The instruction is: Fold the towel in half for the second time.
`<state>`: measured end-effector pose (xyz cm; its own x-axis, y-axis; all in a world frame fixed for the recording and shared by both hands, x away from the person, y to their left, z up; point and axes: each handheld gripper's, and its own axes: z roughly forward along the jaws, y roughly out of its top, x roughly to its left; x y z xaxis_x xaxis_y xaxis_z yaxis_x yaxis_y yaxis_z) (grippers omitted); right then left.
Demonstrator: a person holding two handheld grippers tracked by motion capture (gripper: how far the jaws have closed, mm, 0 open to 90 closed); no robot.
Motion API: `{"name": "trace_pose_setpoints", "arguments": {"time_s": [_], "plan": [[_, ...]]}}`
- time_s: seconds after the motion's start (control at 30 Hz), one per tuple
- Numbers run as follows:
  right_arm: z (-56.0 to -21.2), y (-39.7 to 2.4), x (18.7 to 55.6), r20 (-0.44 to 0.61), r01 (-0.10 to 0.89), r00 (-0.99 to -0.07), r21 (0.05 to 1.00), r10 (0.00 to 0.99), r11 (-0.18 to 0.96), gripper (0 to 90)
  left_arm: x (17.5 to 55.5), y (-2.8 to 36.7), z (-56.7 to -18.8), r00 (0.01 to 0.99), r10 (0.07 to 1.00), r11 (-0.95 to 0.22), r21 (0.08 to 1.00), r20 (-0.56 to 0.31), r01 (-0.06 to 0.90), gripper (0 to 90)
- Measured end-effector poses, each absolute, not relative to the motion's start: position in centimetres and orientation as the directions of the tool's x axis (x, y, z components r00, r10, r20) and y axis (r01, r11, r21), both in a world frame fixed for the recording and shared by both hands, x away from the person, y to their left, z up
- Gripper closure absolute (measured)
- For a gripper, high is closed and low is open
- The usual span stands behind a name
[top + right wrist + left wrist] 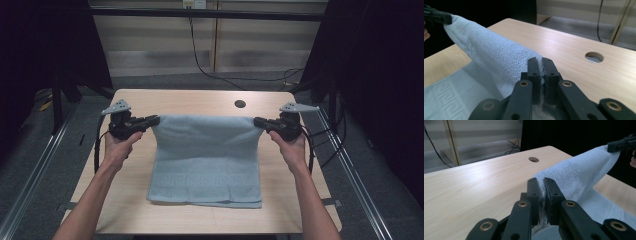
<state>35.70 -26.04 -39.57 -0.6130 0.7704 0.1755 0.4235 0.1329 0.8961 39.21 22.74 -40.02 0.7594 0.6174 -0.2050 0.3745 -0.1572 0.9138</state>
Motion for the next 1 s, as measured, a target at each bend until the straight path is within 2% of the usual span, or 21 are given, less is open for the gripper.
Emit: {"name": "trace_pose_setpoints", "arguments": {"time_s": [0.13, 0.2, 0.5, 0.63, 0.73, 0.87, 0.9, 0.93, 1.0], "plan": [[-40.2, -25.9, 33.2, 0.163, 0.415, -0.647, 0.895, 0.745, 0.164, 86.0, 36.5, 23.3, -40.9, 0.781, 0.592, -0.172, 0.915, -0.199, 0.364, 84.2], [-40.7, -25.8, 31.4, 0.166, 0.415, -0.672, 0.892, 0.722, 0.181, 86.0, 35.1, 23.6, -41.7, 0.791, 0.59, -0.231, 0.905, -0.161, 0.357, 84.3], [-43.4, -25.0, 26.8, 0.185, 0.438, -0.698, 0.875, 0.692, 0.207, 85.5, 30.1, 24.8, -44.1, 0.817, 0.541, -0.262, 0.883, -0.199, 0.389, 83.8], [-44.8, -24.9, 24.7, 0.196, 0.472, -0.706, 0.847, 0.681, 0.246, 81.5, 28.4, 24.9, -45.8, 0.82, 0.53, -0.302, 0.857, -0.213, 0.418, 81.2], [-46.0, -25.0, 23.0, 0.2, 0.496, -0.707, 0.824, 0.678, 0.274, 77.4, 27.4, 25.3, -46.4, 0.824, 0.513, -0.301, 0.849, -0.24, 0.435, 76.9], [-46.0, -25.7, 21.7, 0.222, 0.499, -0.693, 0.834, 0.686, 0.234, 70.2, 26.6, 25.8, -45.8, 0.828, 0.492, -0.252, 0.866, -0.27, 0.432, 67.5], [-45.5, -26.1, 21.3, 0.232, 0.481, -0.687, 0.855, 0.688, 0.192, 69.7, 26.6, 25.9, -45.6, 0.827, 0.496, -0.24, 0.873, -0.266, 0.425, 62.8], [-45.5, -26.1, 21.3, 0.232, 0.481, -0.687, 0.855, 0.688, 0.192, 69.7, 26.7, 26.0, -45.4, 0.821, 0.508, -0.236, 0.875, -0.26, 0.423, 62.8], [-45.2, -26.4, 21.2, 0.225, 0.471, -0.676, 0.864, 0.701, 0.177, 65.5, 27.1, 26.2, -45.4, 0.795, 0.559, -0.233, 0.876, -0.235, 0.423, 55.6]]}}
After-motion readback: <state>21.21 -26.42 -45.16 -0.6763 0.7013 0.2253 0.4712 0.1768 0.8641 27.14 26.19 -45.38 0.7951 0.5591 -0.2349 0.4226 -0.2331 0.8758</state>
